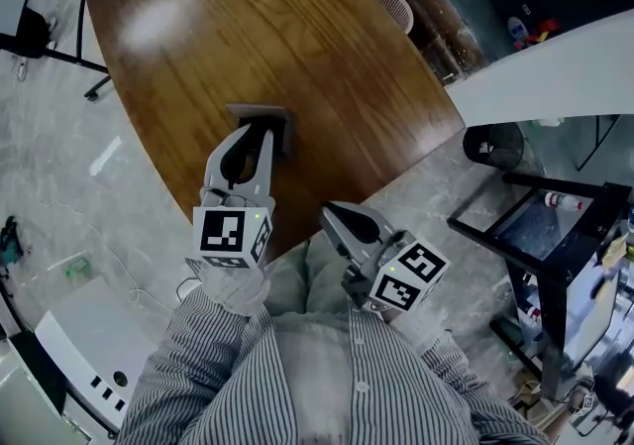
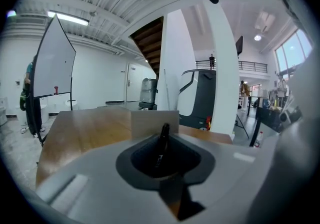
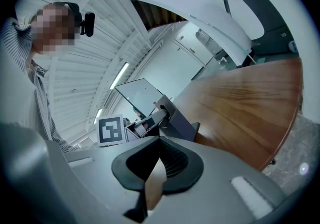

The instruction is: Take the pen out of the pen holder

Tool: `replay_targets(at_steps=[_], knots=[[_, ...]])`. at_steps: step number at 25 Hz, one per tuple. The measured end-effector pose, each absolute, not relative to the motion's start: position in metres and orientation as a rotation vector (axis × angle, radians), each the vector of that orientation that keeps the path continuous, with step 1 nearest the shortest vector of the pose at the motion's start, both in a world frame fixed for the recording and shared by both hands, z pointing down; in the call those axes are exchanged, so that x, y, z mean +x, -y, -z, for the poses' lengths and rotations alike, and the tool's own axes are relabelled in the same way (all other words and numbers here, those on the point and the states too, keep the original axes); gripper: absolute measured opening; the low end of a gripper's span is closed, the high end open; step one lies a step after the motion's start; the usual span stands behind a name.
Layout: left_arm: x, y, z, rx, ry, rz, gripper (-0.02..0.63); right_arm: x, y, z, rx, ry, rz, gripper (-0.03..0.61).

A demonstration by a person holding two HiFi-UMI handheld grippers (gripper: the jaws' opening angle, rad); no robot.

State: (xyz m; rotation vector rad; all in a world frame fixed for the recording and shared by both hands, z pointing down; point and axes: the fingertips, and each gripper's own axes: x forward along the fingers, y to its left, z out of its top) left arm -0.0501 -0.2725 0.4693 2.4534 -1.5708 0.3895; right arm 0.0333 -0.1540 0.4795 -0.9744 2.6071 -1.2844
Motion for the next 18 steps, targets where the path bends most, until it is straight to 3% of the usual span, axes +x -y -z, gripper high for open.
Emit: replay_targets(at_steps=[18], knots=[[-0.056,0.259,-0.430,2.448,1.416,-0.142,0.049,0.027,0.159,-0.448,-0.970,-2.627,1.168,0.000]])
